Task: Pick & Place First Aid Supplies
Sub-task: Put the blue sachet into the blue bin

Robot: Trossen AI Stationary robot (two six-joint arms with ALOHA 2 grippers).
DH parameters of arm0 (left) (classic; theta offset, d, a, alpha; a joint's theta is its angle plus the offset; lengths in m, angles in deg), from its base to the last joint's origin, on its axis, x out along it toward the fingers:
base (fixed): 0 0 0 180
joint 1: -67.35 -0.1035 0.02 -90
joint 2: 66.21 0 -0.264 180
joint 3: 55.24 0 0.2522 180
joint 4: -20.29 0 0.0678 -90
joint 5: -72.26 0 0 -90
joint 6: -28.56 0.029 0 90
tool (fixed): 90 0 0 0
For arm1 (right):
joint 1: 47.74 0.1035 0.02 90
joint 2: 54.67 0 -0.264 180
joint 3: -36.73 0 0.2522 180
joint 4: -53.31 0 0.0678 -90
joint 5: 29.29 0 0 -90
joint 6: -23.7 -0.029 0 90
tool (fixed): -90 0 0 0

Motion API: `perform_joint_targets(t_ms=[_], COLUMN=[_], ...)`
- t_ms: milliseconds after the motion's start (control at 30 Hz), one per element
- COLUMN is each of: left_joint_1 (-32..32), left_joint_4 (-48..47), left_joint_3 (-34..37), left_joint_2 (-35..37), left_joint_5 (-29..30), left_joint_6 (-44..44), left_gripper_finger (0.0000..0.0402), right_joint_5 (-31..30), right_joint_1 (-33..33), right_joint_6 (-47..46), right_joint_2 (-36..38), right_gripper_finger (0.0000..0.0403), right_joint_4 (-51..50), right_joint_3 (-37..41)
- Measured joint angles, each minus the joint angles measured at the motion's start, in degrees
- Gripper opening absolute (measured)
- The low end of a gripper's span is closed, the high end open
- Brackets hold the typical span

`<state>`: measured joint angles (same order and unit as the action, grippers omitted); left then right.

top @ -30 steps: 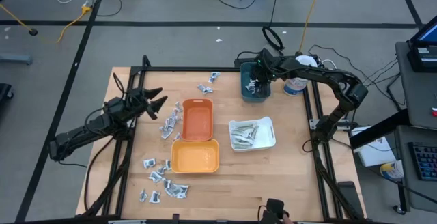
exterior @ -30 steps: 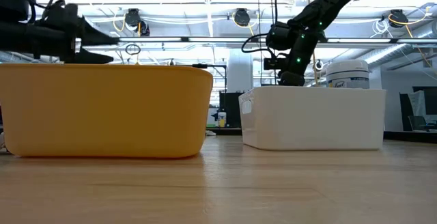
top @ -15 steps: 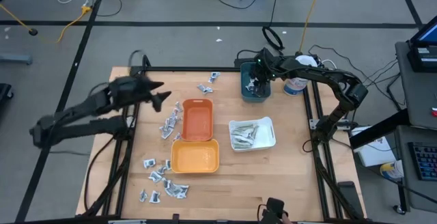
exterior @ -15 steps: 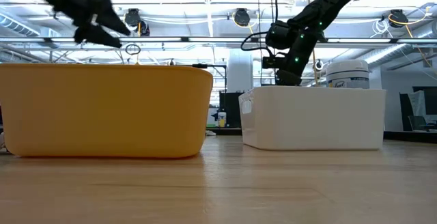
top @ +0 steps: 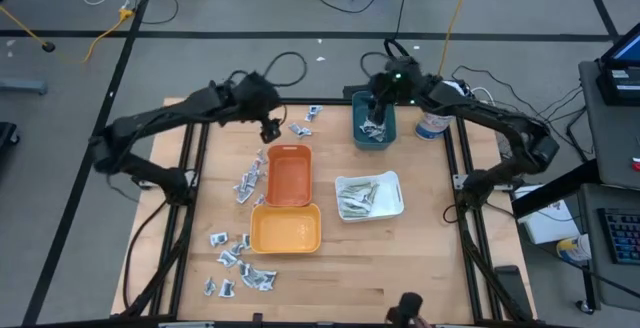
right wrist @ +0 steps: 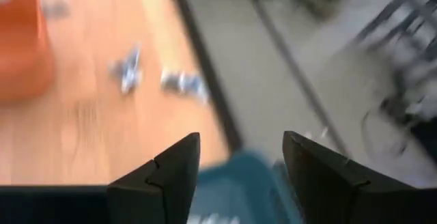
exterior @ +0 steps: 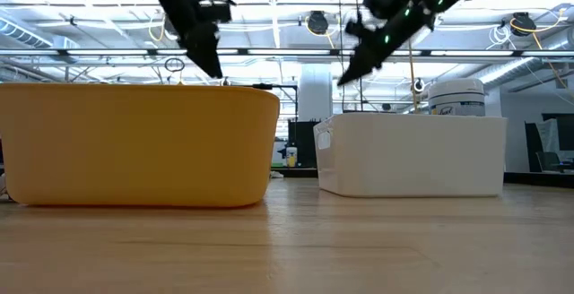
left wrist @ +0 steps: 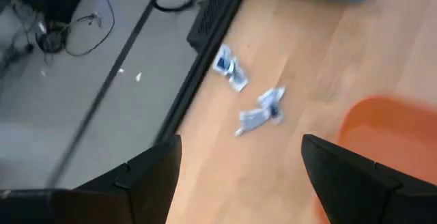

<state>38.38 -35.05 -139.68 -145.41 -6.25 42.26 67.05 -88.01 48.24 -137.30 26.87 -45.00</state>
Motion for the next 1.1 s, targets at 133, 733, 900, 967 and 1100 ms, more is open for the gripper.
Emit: perform_joint_targets(t_ms=[133,733,900,967,1100], left_joint_1=[-2.56,-11.04,-11.32,-10.88,-10.29], left_joint_4=[-2.08,-9.21,-11.83,-11.65,-8.86], left_joint_3=[-3.71,-17.12,-17.17,-17.17,-17.19], left_joint_2=[-6.24,-31.45,-35.43,-36.31,-37.07], left_joint_5=[-1.76,-14.15,-17.05,-17.25,-17.27], left_joint_6=[12.61,31.77,34.85,35.81,36.85], left_gripper_finger=[0.0308,0.0308,0.0308,0.0308,0.0308], right_joint_5=[1.49,4.73,4.38,4.39,4.35], right_joint_1=[0.00,0.04,0.61,0.67,0.70], right_joint_6=[0.02,-9.19,-10.39,-10.40,-10.41], right_joint_2=[5.68,16.37,16.35,16.35,16.33], right_gripper_finger=[0.0220,0.0216,0.0213,0.0213,0.0212], right_joint_4=[4.91,9.28,9.10,9.25,9.11], right_joint_3=[-0.01,-0.01,-0.01,-0.01,0.02])
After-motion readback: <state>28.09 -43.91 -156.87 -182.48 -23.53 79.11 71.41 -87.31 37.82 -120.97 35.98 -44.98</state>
